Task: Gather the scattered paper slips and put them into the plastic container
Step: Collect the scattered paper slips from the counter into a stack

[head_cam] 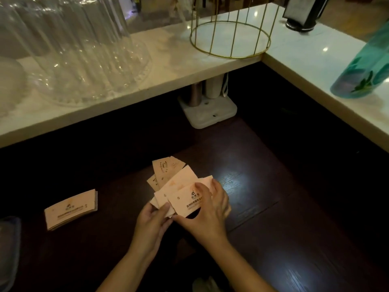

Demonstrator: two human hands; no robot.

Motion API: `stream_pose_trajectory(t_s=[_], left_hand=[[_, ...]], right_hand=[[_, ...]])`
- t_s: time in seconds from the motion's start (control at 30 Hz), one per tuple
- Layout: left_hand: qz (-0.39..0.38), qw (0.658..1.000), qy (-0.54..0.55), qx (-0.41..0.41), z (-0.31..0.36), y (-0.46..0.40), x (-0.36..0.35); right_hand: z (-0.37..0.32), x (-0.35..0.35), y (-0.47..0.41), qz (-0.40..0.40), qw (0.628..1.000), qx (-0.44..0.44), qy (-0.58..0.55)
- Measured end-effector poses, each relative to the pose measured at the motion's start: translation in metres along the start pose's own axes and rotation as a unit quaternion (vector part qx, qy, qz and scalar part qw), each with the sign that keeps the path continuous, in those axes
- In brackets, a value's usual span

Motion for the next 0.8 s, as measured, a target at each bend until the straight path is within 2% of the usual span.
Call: stream_pose_trajectory(t_s=[0.13,0.23,0.33,0.43,0.57,0.67,0.7,0.77,0.8], left_hand=[[0.001,1.0,0.001,-0.002,0.004,0.001,0.006],[0.015,1.0,-0.003,0.003,0.006,0.001,0.013],[0.027,0.999,-0.017,0.007,0.008,0.002,0.023],[0.028,0.999,-0.041,0.011,0.005,0.005,0.028],[0.043,0.998,-0.042,0.022,0.003,0.008,0.035],[0.078,0.996,-0.016,0.029,0.008,0.01,0.054],[0.094,0.995,0.002,0.031,0.011,0.011,0.063],[0.131,0.99,0.039,0.034,0.015,0.014,0.084],[0.147,0.987,0.054,0.032,0.017,0.016,0.095]], right_hand=[[-0.005,-0.009,0.001,-0.018,1.0,0.012,0.009],[-0.005,-0.015,0.001,-0.063,0.997,0.037,0.0],[0.001,-0.009,-0.01,-0.086,0.984,-0.019,-0.158],[0.007,-0.007,-0.025,-0.153,0.938,-0.075,-0.303],[0.002,-0.023,-0.026,-0.198,0.937,-0.072,-0.279],[-0.002,-0.034,-0.029,-0.223,0.92,-0.083,-0.311],[-0.002,-0.033,-0.035,-0.192,0.94,-0.062,-0.274],[0.001,-0.033,-0.058,-0.122,0.989,0.062,-0.051],[0.002,-0.033,-0.069,-0.118,0.98,0.147,0.064]])
Point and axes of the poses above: each hand's wrist, its own y-axis away from the middle knuckle, its own x-axis out of the back of the hand, z = x × y, the point moved 1 cm from there along -y, towards the middle knuckle, and after that the axes turned 4 degrees about -z, right-handed, at the moved point
